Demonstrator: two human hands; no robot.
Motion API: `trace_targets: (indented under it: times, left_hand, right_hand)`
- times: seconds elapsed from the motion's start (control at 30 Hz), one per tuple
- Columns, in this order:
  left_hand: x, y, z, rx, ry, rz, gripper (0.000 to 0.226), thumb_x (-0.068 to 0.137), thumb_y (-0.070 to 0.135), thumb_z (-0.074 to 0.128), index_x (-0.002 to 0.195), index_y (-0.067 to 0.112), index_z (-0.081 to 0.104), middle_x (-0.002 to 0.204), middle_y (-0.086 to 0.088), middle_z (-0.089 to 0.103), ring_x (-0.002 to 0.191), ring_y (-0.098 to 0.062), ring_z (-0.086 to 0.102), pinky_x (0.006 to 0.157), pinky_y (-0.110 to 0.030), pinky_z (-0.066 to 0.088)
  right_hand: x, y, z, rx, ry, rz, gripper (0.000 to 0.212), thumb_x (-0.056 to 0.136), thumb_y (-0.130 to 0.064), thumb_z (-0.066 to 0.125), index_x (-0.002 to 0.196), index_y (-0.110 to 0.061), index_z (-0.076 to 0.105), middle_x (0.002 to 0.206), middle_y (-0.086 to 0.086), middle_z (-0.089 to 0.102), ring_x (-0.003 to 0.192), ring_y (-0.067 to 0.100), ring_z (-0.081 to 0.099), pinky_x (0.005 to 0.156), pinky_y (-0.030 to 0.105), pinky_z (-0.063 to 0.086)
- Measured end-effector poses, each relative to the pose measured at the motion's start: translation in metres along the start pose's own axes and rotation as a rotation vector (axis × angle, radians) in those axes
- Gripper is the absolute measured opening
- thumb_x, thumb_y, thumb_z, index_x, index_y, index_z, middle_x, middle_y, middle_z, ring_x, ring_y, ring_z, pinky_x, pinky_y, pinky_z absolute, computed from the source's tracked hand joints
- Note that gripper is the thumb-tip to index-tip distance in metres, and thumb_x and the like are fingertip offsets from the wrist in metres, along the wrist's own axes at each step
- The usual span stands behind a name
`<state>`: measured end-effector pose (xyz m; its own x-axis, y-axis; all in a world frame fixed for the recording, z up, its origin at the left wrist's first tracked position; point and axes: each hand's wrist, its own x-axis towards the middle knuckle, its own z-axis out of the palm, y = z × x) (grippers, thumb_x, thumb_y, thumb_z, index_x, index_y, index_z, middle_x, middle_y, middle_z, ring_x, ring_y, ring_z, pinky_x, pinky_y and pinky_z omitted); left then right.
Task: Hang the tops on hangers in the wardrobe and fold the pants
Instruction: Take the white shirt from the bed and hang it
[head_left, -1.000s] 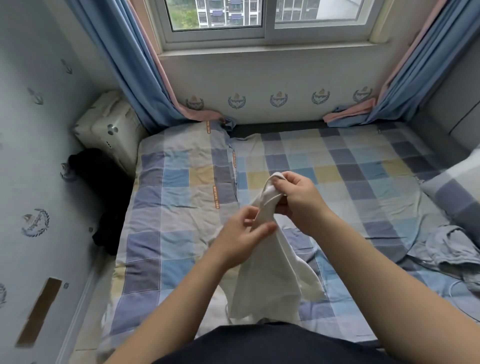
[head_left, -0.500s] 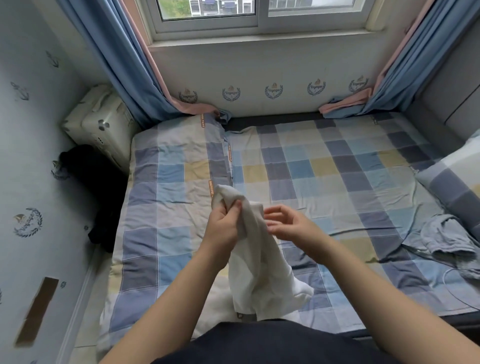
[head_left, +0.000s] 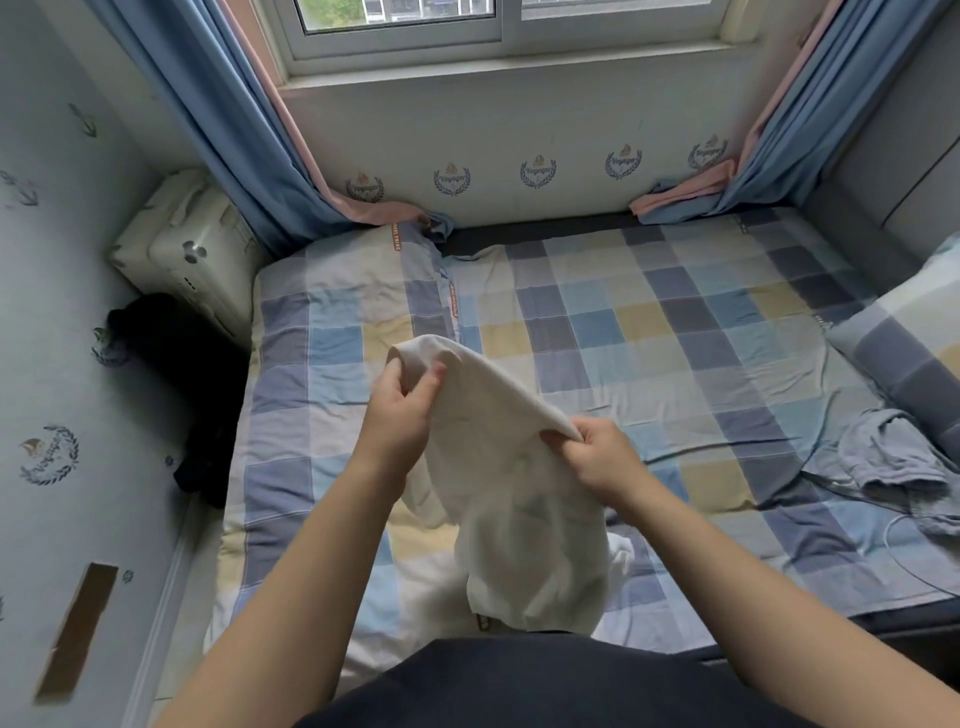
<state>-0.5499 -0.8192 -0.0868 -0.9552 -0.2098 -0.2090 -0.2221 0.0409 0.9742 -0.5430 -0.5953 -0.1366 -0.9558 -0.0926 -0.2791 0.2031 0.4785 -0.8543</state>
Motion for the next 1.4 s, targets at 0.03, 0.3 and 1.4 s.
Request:
trace_targets:
  times: [0.03, 0.3, 1.4]
  left_hand:
    - [0.0, -0.006, 0.001, 0.11, -0.004, -0.003, 0.034, 0.097, 0.035, 0.066, 0.129, 0.024, 0.059, 0.125, 0.003, 0.064, 0.12, -0.019, 0.06, 0.092, -0.029, 0.051]
    - [-0.04, -0.045, 0.039, 0.39, -0.472, 0.006, 0.051, 0.072, 0.051, 0.08, 0.112, 0.025, 0.063, 0.102, 0.004, 0.073, 0.096, -0.013, 0.07, 0.085, -0.036, 0.057]
    - [-0.013, -0.023, 0.016, -0.435, -0.121, -0.603, 0.036, 0.101, 0.031, 0.059, 0.125, 0.005, 0.066, 0.111, -0.021, 0.071, 0.095, -0.03, 0.07, 0.073, -0.039, 0.061]
  right_hand:
    - [0.002, -0.009, -0.003, 0.088, 0.021, 0.001, 0.033, 0.098, -0.015, 0.061, 0.066, -0.008, 0.057, 0.063, 0.002, 0.048, 0.057, 0.011, 0.041, 0.053, 0.028, 0.032]
    - [0.016, -0.08, -0.023, 0.671, 0.063, 0.067, 0.026, 0.102, -0.016, 0.055, 0.095, 0.006, 0.067, 0.082, 0.017, 0.064, 0.074, 0.028, 0.061, 0.062, 0.033, 0.053]
    - [-0.029, 0.037, 0.033, -0.161, -0.353, -0.055, 0.015, 0.091, -0.027, 0.064, 0.096, -0.014, 0.066, 0.098, 0.002, 0.069, 0.089, 0.007, 0.06, 0.085, 0.04, 0.051]
